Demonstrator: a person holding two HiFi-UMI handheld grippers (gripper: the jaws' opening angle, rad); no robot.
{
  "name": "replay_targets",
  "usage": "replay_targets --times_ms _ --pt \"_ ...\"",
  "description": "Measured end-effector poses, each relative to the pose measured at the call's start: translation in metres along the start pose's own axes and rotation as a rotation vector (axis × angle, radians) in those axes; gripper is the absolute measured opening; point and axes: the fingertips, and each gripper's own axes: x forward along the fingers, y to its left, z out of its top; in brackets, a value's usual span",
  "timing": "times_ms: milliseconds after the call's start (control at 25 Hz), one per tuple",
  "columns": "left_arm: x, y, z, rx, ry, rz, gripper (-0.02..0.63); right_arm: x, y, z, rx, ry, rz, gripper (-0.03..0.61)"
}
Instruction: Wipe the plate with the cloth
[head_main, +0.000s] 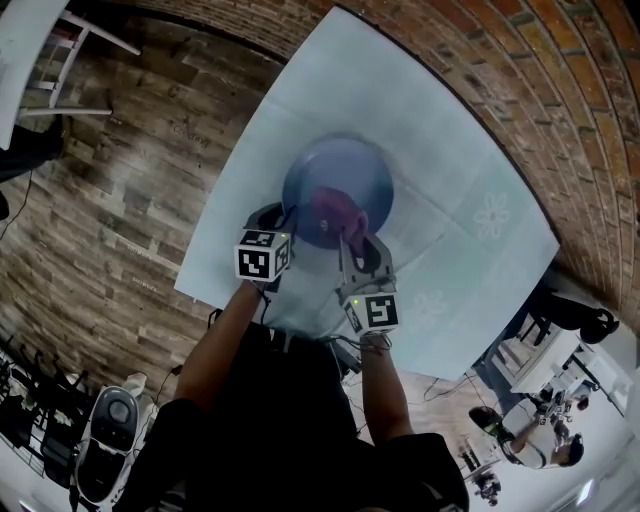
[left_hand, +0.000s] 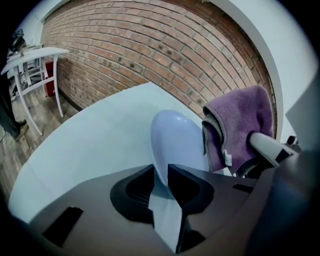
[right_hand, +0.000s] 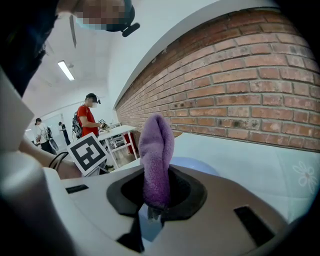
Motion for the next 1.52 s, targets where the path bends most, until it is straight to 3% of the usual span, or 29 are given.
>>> replay_targets --times_ms 720,1360,1520 --pt "-0.003 0.002 -0.003 0.037 0.029 -0.019 0.054 0.039 0.032 -0.059 -0.149 0.226 0.148 0.074" --pt "-0.003 0.002 0.0 0.056 0.013 -0.024 0.051 0.078 0.048 -0.072 -0.232 0.306 0.208 0.074" --pt "-0.003 0.004 0.0 0.048 0.009 -0.024 0.049 0.087 0.05 -0.076 -0.196 0.306 0.207 0.074"
